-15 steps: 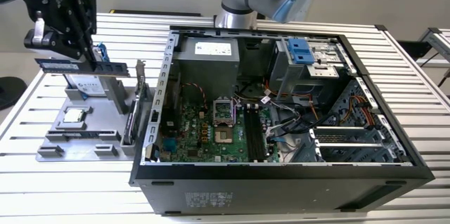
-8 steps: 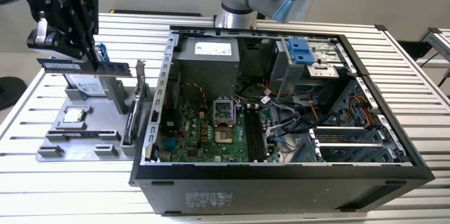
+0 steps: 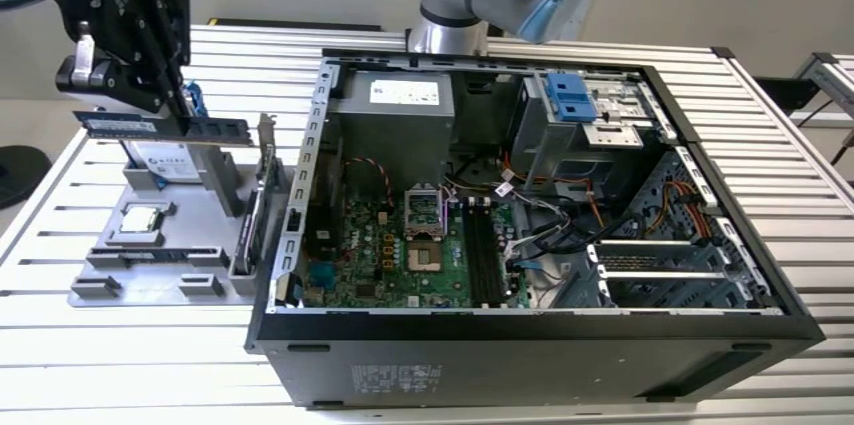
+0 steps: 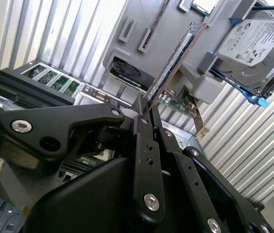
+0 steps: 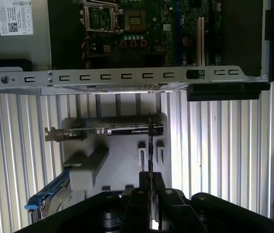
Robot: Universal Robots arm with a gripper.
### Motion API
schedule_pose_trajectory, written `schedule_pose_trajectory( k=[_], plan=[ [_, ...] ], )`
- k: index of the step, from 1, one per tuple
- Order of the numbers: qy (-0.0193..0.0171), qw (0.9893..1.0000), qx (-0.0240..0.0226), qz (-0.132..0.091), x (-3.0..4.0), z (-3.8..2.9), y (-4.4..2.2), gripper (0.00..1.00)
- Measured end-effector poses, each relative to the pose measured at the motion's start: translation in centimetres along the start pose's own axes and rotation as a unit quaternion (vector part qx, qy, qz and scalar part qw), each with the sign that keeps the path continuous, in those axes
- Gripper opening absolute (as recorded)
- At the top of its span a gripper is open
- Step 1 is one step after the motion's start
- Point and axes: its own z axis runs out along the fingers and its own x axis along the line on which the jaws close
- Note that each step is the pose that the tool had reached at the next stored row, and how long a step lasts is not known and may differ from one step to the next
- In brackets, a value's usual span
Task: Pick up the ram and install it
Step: 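Pick up the ram and move it above insertion slot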
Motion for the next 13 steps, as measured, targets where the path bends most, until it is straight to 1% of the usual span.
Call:
schedule_pose_trajectory(
  k=[13],
  plan=[
    [0.0,1.0,0.0,0.0,0.03,-0.01,0.45,0.0]
  ],
)
